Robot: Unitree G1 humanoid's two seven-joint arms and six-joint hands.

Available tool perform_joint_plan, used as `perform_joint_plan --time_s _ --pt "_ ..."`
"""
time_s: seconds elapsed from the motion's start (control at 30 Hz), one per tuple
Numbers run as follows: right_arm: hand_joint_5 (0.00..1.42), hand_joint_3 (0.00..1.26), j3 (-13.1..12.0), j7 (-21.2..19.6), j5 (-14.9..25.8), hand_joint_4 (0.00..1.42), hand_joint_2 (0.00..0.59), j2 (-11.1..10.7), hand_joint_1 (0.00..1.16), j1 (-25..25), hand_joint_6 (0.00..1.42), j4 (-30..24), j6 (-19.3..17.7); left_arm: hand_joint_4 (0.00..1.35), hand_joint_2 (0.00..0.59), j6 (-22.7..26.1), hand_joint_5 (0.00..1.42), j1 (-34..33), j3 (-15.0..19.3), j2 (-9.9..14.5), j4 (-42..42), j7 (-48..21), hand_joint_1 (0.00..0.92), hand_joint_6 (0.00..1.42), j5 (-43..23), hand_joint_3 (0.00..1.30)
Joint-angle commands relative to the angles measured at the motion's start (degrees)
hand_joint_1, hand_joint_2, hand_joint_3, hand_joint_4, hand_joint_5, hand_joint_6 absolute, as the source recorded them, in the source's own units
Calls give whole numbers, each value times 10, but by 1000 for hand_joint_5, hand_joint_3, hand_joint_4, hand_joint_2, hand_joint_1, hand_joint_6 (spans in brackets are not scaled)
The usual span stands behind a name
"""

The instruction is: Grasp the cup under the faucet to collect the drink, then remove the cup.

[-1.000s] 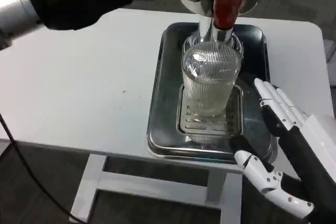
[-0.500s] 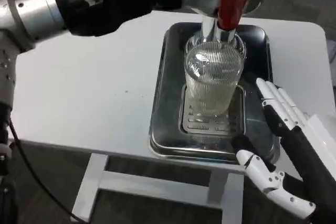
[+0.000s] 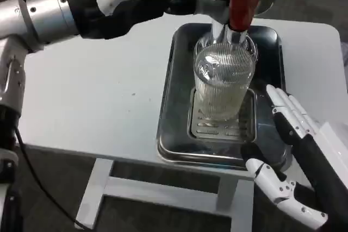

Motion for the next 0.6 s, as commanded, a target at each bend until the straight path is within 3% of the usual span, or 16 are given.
perform_joint_plan --time_s 0.03,0.6 --pt "0 1 1 -8 6 0 446 0 94 9 62 1 -12 0 51 -34 62 7 -14 -7 -2 0 0 271 21 103" --pt "0 3 -4 -7 12 0 446 -2 93 16 50 -4 -13 0 46 -116 62 19 -48 -20 18 9 0 272 61 104"
